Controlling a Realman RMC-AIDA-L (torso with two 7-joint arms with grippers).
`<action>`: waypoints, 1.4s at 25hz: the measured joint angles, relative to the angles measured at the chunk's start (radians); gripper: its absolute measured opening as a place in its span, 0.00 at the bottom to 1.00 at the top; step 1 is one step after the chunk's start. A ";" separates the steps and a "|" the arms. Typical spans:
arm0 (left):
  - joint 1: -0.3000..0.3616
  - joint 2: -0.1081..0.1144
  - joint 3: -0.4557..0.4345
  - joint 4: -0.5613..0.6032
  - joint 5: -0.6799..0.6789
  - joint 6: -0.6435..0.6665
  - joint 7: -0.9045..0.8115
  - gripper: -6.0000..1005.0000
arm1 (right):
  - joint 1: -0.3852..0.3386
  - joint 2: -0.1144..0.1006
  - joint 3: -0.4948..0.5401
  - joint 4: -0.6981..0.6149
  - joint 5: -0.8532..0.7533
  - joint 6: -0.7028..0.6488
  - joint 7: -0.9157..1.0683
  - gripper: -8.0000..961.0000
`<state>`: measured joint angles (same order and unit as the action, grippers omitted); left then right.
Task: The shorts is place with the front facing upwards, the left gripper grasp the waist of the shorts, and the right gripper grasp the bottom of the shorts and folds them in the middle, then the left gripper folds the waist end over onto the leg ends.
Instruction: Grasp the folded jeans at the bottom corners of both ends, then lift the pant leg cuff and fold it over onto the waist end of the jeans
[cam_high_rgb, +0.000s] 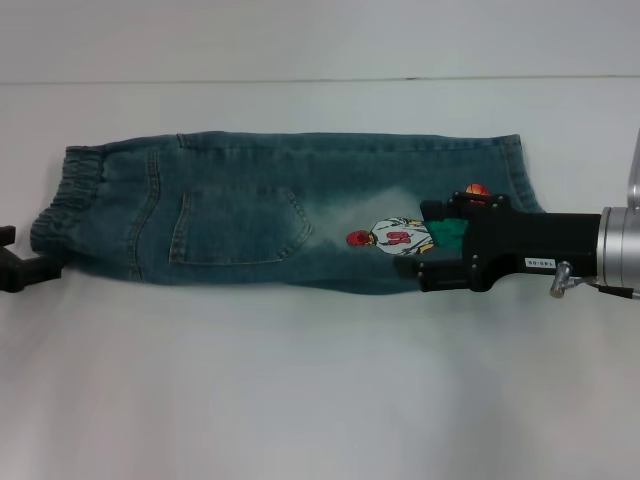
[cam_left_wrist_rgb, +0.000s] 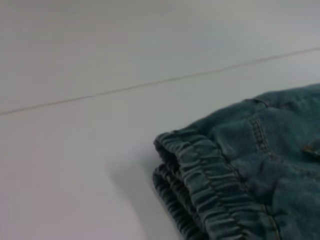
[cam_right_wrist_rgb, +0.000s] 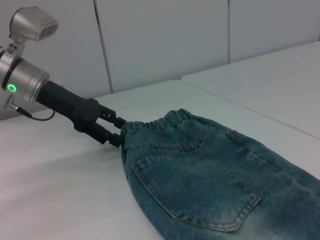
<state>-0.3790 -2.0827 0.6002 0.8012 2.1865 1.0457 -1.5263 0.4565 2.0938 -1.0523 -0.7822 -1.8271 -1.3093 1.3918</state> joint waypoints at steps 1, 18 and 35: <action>-0.004 0.000 0.000 -0.003 0.009 0.000 0.000 0.87 | 0.000 0.000 0.000 0.000 0.000 0.000 0.002 0.97; -0.054 0.007 0.004 -0.060 0.055 -0.012 0.022 0.82 | -0.002 0.000 0.002 0.006 -0.001 0.027 0.018 0.97; -0.056 0.009 0.003 -0.045 0.061 0.000 0.018 0.53 | 0.013 0.000 0.000 0.015 0.004 0.052 0.018 0.97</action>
<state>-0.4351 -2.0738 0.6029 0.7559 2.2473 1.0459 -1.5085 0.4693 2.0942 -1.0523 -0.7676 -1.8234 -1.2570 1.4098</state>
